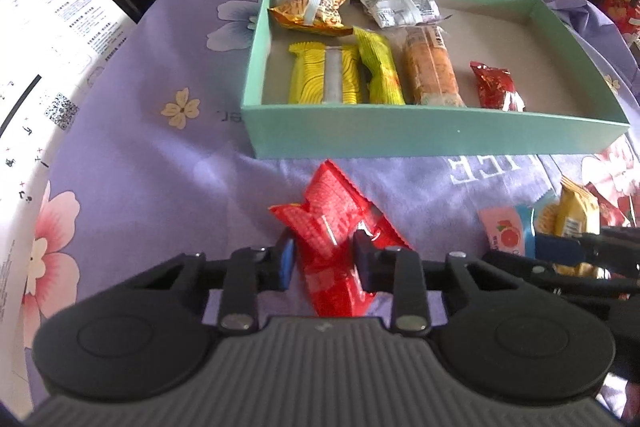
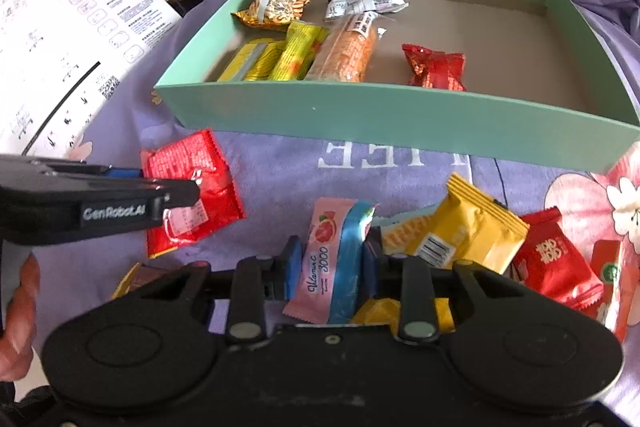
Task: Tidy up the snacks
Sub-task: 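Grasp the large red packet with the left tool while the right tool grasps the pink-blue candy, then lower the red packet and pink candy into the green box and open both tools, then move both tools back out of the box toward the snack pile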
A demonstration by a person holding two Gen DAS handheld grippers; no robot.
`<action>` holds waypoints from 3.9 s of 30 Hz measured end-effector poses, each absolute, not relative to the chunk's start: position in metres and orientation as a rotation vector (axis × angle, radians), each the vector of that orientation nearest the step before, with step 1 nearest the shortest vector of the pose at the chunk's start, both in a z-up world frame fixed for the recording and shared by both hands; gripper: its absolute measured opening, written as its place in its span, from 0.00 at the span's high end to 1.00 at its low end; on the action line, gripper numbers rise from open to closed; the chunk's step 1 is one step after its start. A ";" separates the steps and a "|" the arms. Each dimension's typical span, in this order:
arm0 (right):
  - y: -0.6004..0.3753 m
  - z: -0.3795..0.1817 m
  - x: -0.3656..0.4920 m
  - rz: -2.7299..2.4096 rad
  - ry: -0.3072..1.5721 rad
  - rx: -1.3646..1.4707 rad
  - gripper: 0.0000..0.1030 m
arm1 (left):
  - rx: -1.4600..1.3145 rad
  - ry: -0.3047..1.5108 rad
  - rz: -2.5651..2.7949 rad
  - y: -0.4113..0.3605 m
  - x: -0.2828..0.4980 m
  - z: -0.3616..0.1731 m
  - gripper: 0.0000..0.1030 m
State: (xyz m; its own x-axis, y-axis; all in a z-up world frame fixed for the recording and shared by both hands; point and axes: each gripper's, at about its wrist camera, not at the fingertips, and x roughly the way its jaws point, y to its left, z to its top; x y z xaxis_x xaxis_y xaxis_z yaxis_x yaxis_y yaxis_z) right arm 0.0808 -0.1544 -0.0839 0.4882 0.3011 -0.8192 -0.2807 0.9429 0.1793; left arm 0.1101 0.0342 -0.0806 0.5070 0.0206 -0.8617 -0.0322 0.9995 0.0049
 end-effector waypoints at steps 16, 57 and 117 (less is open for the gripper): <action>-0.171 -0.054 0.066 0.344 0.951 0.090 0.71 | -0.035 0.948 -0.040 0.030 0.081 -0.040 0.76; -0.193 -0.014 0.250 0.254 0.864 0.260 0.29 | 0.017 0.843 -0.016 0.003 0.298 -0.008 0.54; -0.329 -0.072 0.033 0.054 1.009 0.396 0.52 | 0.177 1.078 -0.173 -0.125 0.105 -0.086 0.00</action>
